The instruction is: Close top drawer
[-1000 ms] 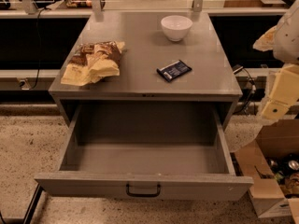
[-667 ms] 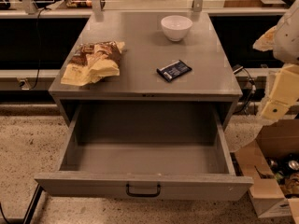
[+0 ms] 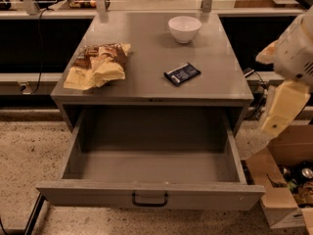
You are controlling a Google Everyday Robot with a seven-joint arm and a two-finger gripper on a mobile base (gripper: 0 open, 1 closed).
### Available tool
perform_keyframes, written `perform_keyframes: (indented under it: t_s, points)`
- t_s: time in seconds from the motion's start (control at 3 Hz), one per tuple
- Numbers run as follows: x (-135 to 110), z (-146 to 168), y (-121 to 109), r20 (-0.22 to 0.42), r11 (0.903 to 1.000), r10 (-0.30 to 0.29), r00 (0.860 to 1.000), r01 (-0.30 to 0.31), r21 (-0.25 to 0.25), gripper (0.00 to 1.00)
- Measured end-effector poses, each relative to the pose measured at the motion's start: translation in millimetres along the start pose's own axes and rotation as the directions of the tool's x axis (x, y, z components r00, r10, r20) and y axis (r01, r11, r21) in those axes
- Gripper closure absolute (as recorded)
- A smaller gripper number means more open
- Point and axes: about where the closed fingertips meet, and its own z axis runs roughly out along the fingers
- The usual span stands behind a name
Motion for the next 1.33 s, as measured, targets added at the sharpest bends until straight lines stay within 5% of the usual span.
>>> perform_keyframes:
  t_s: [0.33, 1.0, 1.33]
  points:
    - [-18, 27, 42, 0.085, 0.9995, -0.026, 0.996, 0.025, 0.017, 0.00]
    - [-14, 55, 61, 0.132, 0.9999, 0.013, 0.991, -0.014, 0.004, 0.00]
    - [-14, 85, 82, 0.155, 0.9988, 0.014, 0.988, -0.006, -0.049, 0.18]
